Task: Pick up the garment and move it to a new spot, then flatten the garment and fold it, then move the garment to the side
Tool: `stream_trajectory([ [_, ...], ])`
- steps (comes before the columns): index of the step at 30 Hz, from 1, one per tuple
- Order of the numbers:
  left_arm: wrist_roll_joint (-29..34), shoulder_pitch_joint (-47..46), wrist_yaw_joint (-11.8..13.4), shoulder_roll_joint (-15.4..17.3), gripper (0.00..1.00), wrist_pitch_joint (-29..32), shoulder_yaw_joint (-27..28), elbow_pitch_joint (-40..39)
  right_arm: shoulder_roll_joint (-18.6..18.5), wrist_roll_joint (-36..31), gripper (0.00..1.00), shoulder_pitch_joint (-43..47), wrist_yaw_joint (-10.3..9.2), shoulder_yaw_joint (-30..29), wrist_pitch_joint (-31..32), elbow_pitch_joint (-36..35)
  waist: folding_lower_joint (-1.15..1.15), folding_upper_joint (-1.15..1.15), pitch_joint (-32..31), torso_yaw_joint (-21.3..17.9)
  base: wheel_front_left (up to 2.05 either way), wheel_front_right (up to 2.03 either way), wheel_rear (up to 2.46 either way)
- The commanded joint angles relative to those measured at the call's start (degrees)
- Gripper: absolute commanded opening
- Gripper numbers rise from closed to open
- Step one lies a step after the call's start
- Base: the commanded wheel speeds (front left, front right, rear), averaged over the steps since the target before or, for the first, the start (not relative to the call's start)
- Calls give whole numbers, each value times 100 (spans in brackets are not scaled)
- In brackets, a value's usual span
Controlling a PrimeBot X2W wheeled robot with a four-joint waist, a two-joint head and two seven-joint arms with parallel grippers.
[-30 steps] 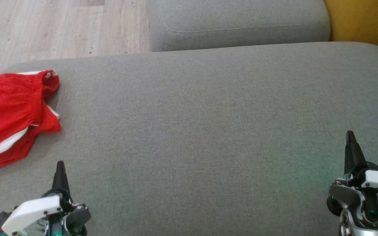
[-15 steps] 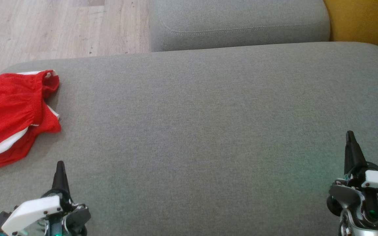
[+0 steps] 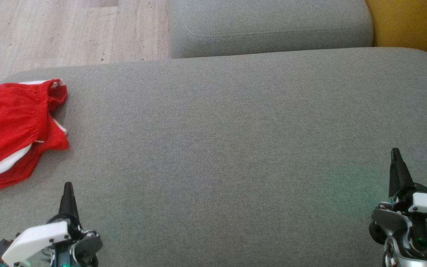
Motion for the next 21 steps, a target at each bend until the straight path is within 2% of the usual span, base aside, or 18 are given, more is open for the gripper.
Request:
stream_trajectory([
  [1, -32, -283, -39, 44, 0, 40, 226, -212, -30, 41, 0, -104, 20, 122, 32, -220, 0, 0, 0, 0, 0, 0, 0],
  [2, 1, -1, 0, 0, 0, -1, 1, 0, 0, 0, 0, -1, 0, 1, 0, -1, 0, 0, 0, 0, 0, 0, 0],
  [3, 3, 11, 4, 0, 100, -4, -12, 49, 2, -2, 100, 1, 0, 4, 0, 65, 0, 0, 0, 0, 0, 0, 0],
  [5, 3, 100, 5, -12, 100, -4, -36, 227, 13, -2, 100, 64, 0, 7, -1, 267, 0, 0, 1, 0, 0, 0, 0],
  [21, 503, -102, 0, 76, 100, -273, -169, 294, -123, -272, 100, -130, 3, 260, -244, 231, 0, 0, 25, -11, 0, 0, 0],
])
